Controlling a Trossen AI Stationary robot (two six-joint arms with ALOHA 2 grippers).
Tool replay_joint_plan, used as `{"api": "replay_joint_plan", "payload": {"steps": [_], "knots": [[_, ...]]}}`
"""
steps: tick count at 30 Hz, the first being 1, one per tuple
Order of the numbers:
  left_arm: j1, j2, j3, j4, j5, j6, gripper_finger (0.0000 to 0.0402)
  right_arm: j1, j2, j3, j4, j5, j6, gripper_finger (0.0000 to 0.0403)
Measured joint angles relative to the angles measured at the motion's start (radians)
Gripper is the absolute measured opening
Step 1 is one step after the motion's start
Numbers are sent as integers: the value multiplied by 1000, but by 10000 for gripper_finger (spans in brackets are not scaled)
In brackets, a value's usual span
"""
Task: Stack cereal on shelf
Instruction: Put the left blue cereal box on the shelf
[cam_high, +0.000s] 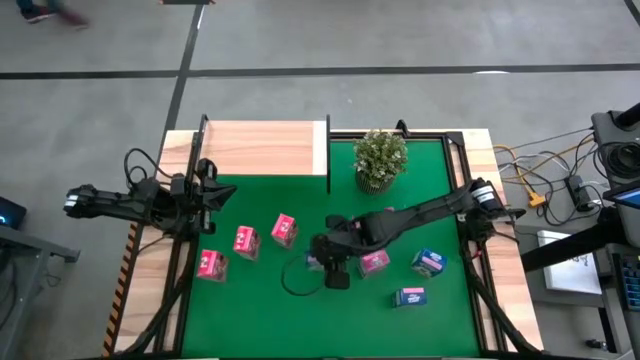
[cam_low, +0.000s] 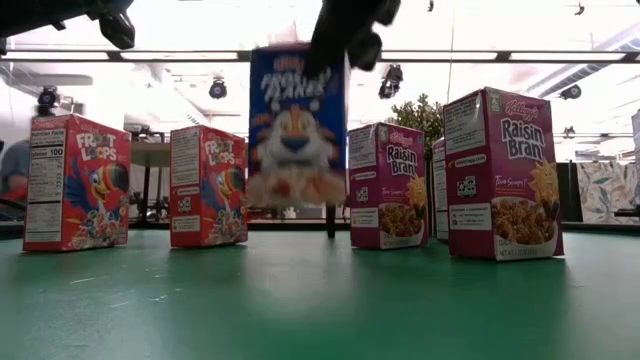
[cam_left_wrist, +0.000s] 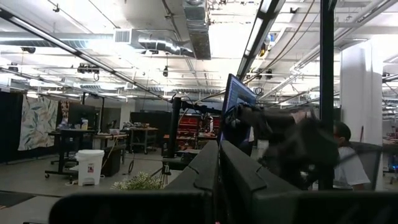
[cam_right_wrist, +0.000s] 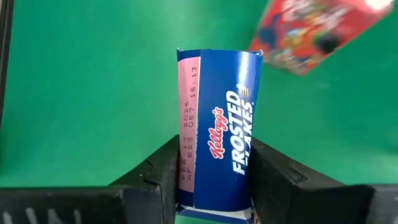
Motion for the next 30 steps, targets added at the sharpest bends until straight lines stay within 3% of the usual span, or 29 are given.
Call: {"api": "replay_joint_plan", "payload": {"steps": [7,15,25,30], "knots": [[0,0,0,0,0,0,0,-104,0,235,-180,0,-142,137],[0,0,0,2,0,0,0,-306,0,411,-168,-4,-410,137],[0,0,0,10,0,10,0,-598,5,343,188,-277,-530,137],[0,0,0,10,0,22,0,-679,5,294,301,-314,-546,137]]}}
